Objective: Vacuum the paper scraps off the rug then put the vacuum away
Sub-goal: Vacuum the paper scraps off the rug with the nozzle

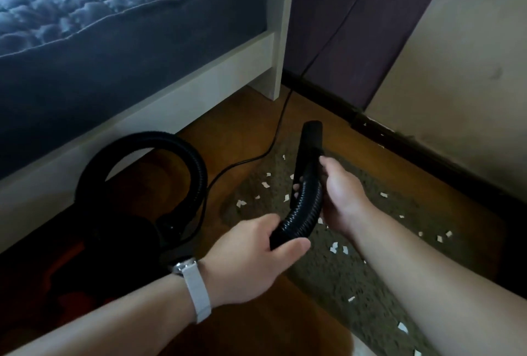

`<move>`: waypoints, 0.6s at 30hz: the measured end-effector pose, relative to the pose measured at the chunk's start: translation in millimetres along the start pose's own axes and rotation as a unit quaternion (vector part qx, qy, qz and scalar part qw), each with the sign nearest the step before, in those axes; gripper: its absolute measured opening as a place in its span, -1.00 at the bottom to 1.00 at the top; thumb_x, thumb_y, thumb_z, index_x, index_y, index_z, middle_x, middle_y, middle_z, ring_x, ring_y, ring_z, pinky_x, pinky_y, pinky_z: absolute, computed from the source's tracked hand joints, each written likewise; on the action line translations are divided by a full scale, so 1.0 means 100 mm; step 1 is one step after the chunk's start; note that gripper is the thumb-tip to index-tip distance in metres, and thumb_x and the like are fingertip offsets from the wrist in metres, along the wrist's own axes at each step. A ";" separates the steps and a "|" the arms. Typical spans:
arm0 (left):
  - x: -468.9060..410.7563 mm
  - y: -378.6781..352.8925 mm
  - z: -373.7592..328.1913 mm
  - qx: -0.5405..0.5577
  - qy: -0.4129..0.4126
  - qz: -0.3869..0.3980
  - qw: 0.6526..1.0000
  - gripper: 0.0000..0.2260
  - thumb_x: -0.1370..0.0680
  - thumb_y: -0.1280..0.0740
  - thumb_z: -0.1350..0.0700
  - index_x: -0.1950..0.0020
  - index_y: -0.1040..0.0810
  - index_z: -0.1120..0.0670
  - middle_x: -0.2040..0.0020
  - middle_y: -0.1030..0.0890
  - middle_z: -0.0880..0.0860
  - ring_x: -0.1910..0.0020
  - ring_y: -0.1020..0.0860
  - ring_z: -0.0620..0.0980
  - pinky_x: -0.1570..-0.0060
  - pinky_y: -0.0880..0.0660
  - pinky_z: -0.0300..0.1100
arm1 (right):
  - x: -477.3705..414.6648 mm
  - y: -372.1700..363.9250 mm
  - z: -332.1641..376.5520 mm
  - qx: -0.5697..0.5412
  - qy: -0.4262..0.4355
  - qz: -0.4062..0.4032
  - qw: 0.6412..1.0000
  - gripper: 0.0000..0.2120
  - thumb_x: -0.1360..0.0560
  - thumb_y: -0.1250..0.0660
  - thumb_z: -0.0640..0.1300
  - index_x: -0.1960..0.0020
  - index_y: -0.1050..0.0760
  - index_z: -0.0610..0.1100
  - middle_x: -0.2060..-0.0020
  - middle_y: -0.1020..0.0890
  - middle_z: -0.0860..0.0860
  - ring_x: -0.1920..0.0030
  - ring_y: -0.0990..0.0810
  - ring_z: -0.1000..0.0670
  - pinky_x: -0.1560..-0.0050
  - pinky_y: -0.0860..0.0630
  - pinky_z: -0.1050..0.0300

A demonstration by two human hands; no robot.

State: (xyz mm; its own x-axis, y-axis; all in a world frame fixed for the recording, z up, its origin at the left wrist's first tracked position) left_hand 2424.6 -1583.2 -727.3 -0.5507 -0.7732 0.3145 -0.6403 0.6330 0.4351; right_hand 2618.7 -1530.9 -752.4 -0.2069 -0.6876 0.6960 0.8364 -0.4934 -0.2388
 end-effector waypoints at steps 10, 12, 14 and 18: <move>-0.26 -0.53 -0.07 -0.149 0.012 0.150 0.977 -0.67 -0.52 -0.29 -0.32 -0.08 -0.38 -0.12 0.13 -0.57 -0.08 0.25 -0.58 -0.10 0.33 -0.50 -0.17 | -0.08 0.45 0.09 0.171 -0.012 -0.033 0.985 -0.75 -0.50 -0.28 -0.35 -0.17 -0.37 -0.30 0.24 -0.54 -0.25 0.48 -0.57 -0.07 0.40 -0.56 0.06; -0.28 -0.35 -0.04 -0.174 0.026 0.245 0.953 -0.62 -0.51 -0.31 -0.33 -0.15 -0.39 -0.12 0.12 -0.60 -0.08 0.27 -0.59 -0.15 0.31 -0.50 -0.19 | -0.10 0.60 0.16 0.145 -0.010 -0.027 0.989 -0.76 -0.51 -0.28 -0.34 -0.16 -0.37 -0.27 0.25 -0.54 -0.24 0.44 -0.57 -0.09 0.38 -0.56 0.03; -0.27 -0.14 0.02 -0.175 0.084 0.333 0.923 -0.61 -0.50 -0.34 -0.32 -0.15 -0.44 -0.09 0.16 -0.62 -0.07 0.33 -0.59 -0.14 0.30 -0.51 -0.22 | -0.12 0.75 0.22 0.123 -0.001 -0.021 0.992 -0.76 -0.53 -0.27 -0.33 -0.18 -0.38 -0.25 0.24 -0.54 -0.23 0.42 -0.59 -0.08 0.37 -0.58 0.03; -0.20 -0.04 0.02 -0.264 0.072 0.316 0.909 -0.59 -0.47 -0.29 -0.41 -0.02 -0.48 -0.10 0.26 -0.54 -0.13 0.38 -0.48 -0.20 0.34 -0.40 -0.25 | -0.16 0.89 0.25 0.137 0.009 -0.014 0.990 -0.83 -0.55 -0.26 -0.29 -0.13 -0.41 -0.25 0.20 -0.55 -0.23 0.38 -0.61 -0.10 0.29 -0.63 -0.03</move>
State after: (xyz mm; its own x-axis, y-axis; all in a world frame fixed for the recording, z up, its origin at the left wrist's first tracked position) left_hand 2437.0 -1569.8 -736.9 -0.6195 -0.2835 0.7321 0.1456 0.8749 0.4620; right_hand 2708.4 -1550.8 -767.8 -0.2394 -0.6863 0.6868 0.9360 -0.3511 -0.0246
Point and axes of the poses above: each hand's wrist, its own x-axis away from the middle knuckle, its own y-axis out of the back of the hand, z = x × y, the point moved 1 cm from there along -x, towards the middle knuckle
